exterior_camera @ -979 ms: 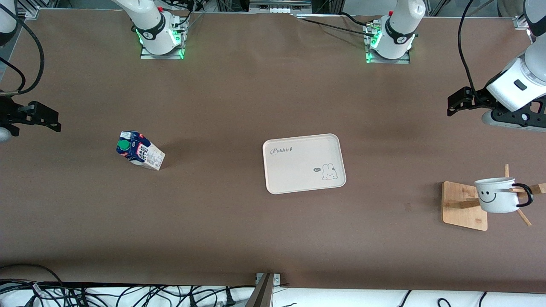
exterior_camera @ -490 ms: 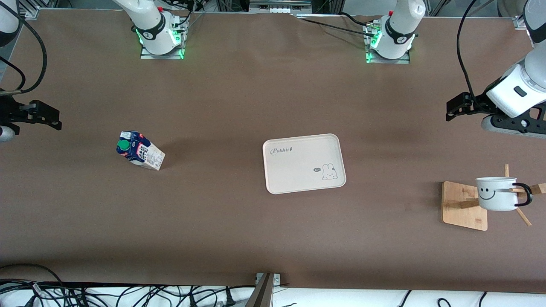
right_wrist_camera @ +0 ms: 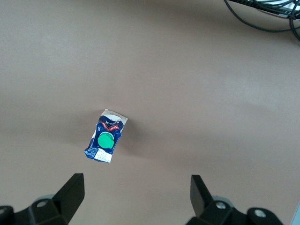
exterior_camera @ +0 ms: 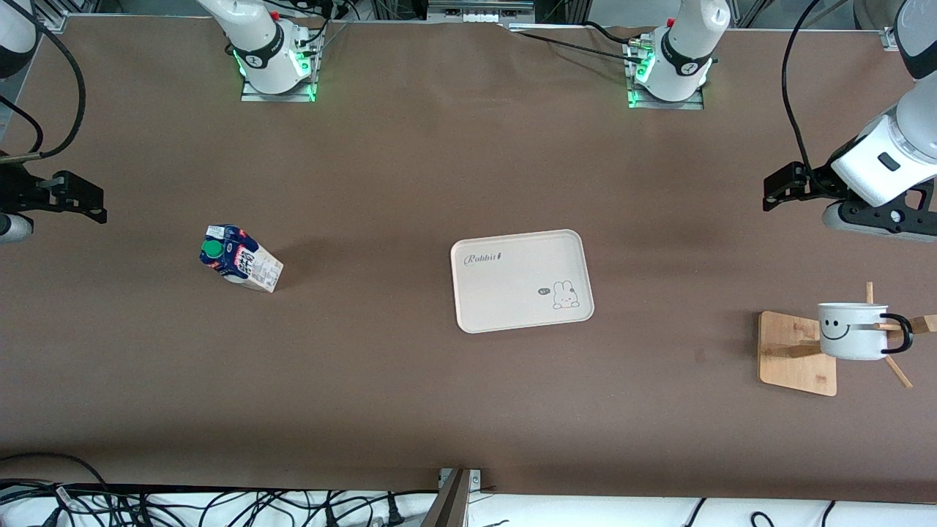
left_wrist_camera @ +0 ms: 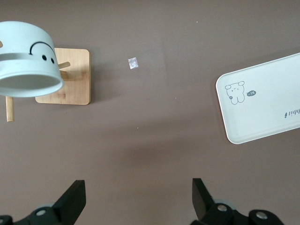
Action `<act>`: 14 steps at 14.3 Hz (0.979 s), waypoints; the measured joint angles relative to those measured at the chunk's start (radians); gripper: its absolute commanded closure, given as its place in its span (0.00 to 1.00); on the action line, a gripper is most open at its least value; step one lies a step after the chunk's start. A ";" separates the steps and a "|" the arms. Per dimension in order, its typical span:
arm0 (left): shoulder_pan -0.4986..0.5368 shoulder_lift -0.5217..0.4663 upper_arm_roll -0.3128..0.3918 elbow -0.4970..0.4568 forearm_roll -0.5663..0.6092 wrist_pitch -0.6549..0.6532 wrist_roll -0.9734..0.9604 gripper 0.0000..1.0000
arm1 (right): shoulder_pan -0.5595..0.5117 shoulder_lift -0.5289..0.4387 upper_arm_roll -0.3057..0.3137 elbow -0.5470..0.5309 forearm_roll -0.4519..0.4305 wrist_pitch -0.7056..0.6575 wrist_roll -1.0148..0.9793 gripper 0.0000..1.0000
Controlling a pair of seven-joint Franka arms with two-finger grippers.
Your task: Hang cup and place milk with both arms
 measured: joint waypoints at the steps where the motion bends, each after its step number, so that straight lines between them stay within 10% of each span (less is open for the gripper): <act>1: 0.000 0.000 0.000 0.000 0.000 0.000 0.000 0.00 | -0.011 -0.001 0.000 0.000 0.010 -0.011 0.022 0.00; 14: -0.004 0.001 -0.003 0.001 0.000 0.000 0.000 0.00 | -0.048 -0.027 -0.005 -0.020 0.015 -0.161 0.057 0.00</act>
